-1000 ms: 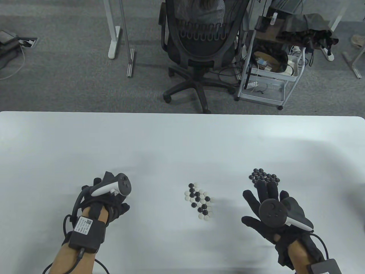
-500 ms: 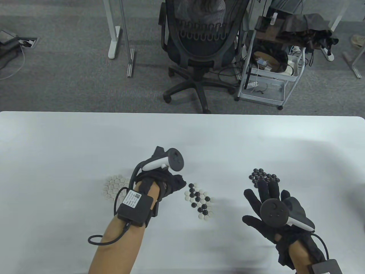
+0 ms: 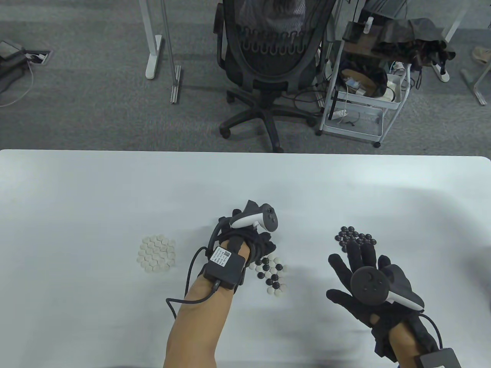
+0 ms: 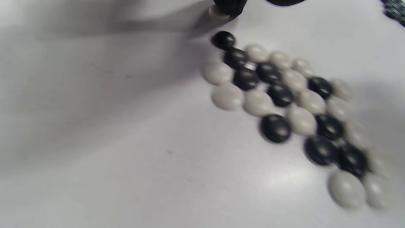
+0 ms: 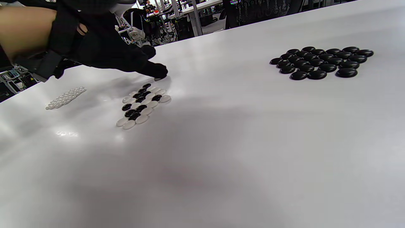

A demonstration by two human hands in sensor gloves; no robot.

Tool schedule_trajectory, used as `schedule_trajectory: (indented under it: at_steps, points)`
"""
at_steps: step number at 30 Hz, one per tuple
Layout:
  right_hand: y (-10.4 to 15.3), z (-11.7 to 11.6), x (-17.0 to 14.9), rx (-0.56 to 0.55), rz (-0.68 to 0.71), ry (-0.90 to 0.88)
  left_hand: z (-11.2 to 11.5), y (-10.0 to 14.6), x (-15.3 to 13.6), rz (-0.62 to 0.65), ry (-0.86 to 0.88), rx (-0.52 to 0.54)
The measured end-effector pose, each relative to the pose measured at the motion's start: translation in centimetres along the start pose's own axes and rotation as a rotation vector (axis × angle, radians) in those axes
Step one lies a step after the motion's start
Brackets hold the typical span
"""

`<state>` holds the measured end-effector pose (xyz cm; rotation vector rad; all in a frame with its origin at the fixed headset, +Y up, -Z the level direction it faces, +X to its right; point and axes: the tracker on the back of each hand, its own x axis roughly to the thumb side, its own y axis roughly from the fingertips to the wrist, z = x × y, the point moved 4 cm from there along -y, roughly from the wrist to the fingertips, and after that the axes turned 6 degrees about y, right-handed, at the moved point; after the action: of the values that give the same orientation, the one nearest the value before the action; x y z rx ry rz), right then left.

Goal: Go stone sorting task

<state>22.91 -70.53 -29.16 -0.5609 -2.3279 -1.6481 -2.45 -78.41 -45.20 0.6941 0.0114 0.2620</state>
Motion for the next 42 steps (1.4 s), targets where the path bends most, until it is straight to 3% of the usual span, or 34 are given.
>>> schedule_trajectory:
  at_steps: [4,9,13,18,35,38,42]
  points:
    - [0.0,0.0,0.0,-0.002,0.000,-0.002,-1.7,1.0,-5.6,-0.109,0.132,0.018]
    - [0.0,0.0,-0.1,0.005,-0.004,0.000,-2.0,3.2,-11.2,-0.225,0.185,0.018]
    - [-0.1,-0.1,-0.1,0.014,-0.010,0.004,-2.0,4.7,-14.5,-0.291,0.208,0.021]
    - [-0.1,-0.2,0.0,0.024,-0.012,0.009,-1.7,5.8,-16.5,-0.328,0.214,0.025]
    - [-0.2,-0.2,0.1,0.030,-0.009,0.011,-1.3,7.0,-17.0,-0.348,0.174,0.010]
    - [-0.2,-0.2,0.1,0.027,-0.007,0.008,-2.0,7.2,-14.8,-0.257,0.166,0.033]
    - [-0.2,-0.2,0.1,0.029,-0.009,0.006,-2.4,7.2,-9.9,-0.101,0.102,0.030]
